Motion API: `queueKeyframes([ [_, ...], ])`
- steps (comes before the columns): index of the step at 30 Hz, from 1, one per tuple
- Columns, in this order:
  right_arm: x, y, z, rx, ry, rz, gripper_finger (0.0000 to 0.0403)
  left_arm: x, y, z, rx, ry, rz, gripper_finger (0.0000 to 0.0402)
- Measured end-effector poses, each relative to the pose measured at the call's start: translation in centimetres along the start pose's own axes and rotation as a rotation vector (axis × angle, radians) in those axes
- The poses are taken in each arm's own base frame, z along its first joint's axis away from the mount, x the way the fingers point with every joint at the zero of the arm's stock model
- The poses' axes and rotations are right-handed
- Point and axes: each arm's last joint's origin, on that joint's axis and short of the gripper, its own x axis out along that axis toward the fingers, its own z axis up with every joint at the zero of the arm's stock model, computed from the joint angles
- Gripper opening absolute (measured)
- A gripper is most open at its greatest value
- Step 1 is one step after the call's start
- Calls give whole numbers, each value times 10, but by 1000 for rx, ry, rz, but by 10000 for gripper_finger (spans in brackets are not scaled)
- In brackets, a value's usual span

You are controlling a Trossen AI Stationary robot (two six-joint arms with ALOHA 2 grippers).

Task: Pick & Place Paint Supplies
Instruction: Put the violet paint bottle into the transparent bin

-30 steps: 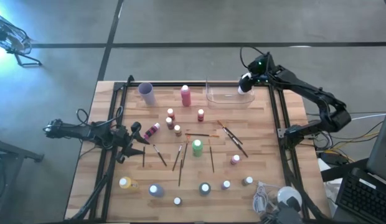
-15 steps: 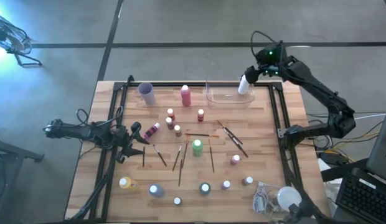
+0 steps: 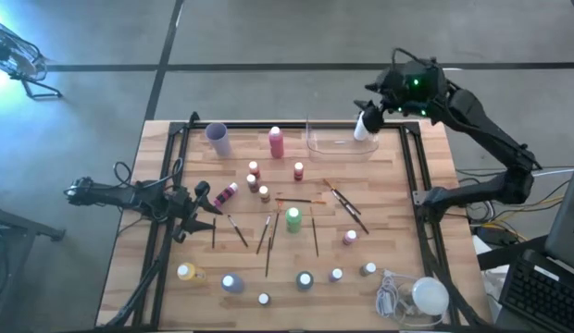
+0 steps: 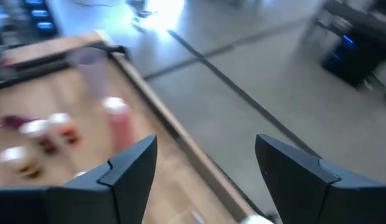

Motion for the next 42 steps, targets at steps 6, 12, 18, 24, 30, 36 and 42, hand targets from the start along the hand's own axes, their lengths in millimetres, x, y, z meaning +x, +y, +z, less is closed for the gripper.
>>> queueKeyframes([
  [6,-15,57,7,-255,-63,227,235,0,0,0,0,0,0,216],
  [12,-29,101,11,-436,-202,390,217,0,0,0,0,0,0,216],
  [18,-34,123,19,-403,-308,468,206,0,0,0,0,0,-1,216],
  [24,-33,139,13,-394,-255,526,196,0,0,0,0,1,0,216],
  [30,-29,169,-15,-393,3,597,190,0,0,0,0,1,0,216],
  [36,-51,212,-52,-418,195,500,193,0,0,0,0,2,0,216],
  [42,-75,245,-92,-282,362,436,201,0,0,0,0,2,0,216],
])
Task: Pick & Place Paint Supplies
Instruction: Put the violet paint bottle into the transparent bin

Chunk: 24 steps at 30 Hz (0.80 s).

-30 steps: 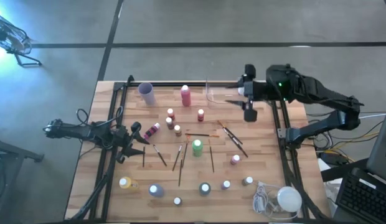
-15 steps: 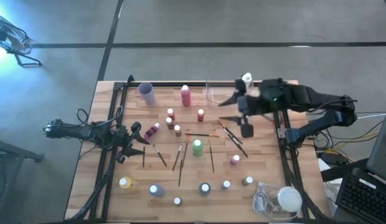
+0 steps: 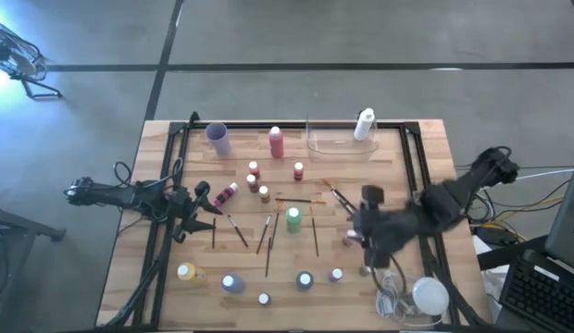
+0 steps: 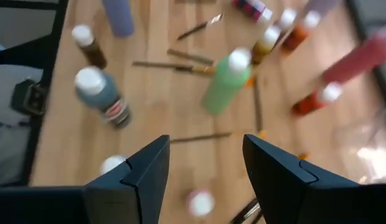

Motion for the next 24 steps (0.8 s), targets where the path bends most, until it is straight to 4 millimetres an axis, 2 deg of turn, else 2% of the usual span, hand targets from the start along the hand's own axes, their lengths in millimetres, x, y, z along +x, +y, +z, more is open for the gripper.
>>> queueKeyframes([
  [4,13,25,-17,2,51,-7,193,0,0,0,0,0,0,216],
  [7,27,37,-27,-23,62,-65,186,0,0,0,0,0,0,216],
  [15,70,51,-42,50,164,-154,179,0,0,0,0,0,0,216],
  [24,85,61,-44,173,184,-101,210,0,0,0,0,1,0,216],
])
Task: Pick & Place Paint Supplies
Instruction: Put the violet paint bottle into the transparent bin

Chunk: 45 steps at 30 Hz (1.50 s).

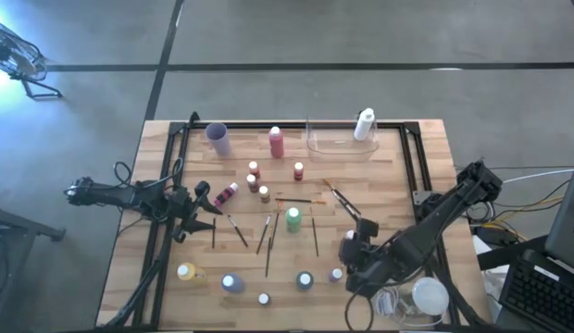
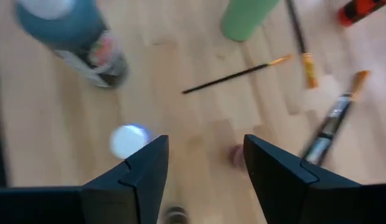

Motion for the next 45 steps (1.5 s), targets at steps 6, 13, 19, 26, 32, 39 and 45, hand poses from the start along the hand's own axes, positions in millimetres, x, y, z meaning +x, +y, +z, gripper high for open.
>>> queueKeyframes([
  [6,2,2,1,51,-18,36,229,0,0,0,0,0,0,216],
  [13,4,4,1,176,-27,38,248,0,0,0,0,0,0,216],
  [19,7,8,3,243,-49,68,260,0,0,0,0,0,0,216],
  [26,12,8,-1,255,-56,70,248,0,0,0,0,-1,0,216],
  [32,22,9,-7,260,-58,84,238,0,0,0,0,0,0,216],
  [39,31,8,-15,266,-13,96,249,0,0,0,0,0,0,216],
  [45,38,6,-22,320,43,100,270,0,0,0,0,0,0,216],
])
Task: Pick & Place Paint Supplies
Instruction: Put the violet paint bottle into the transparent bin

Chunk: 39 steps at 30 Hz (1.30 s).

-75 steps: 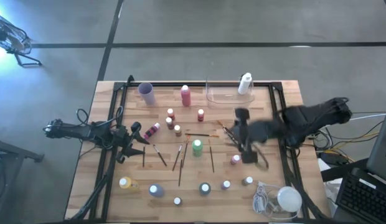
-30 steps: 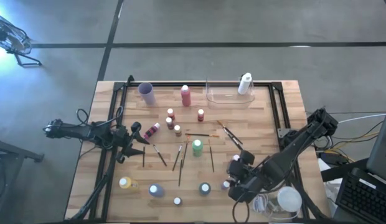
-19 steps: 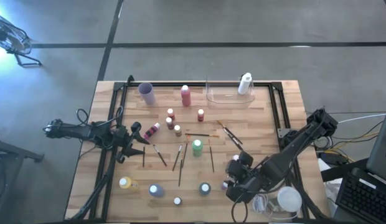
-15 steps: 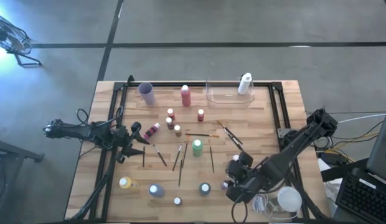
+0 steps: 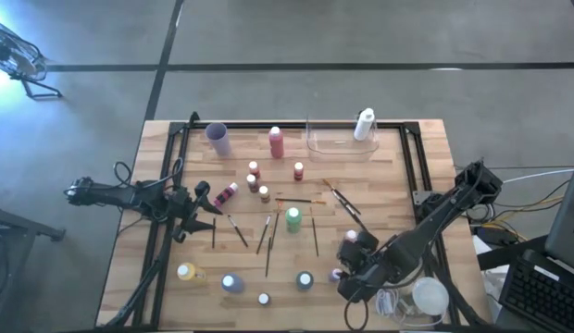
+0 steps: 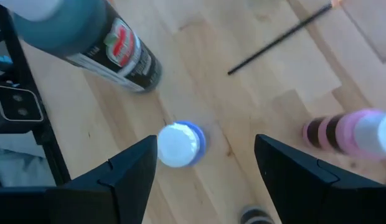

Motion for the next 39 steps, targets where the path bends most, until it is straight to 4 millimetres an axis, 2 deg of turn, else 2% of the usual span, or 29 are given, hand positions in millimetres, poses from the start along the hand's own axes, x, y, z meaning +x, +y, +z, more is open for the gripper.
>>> queueKeyframes([
  [12,5,6,0,0,-14,98,290,0,0,0,0,0,0,216],
  [30,32,-9,-16,2,2,114,250,0,0,0,0,0,0,216],
  [39,38,-14,-14,11,-8,106,256,0,0,0,0,0,0,216],
])
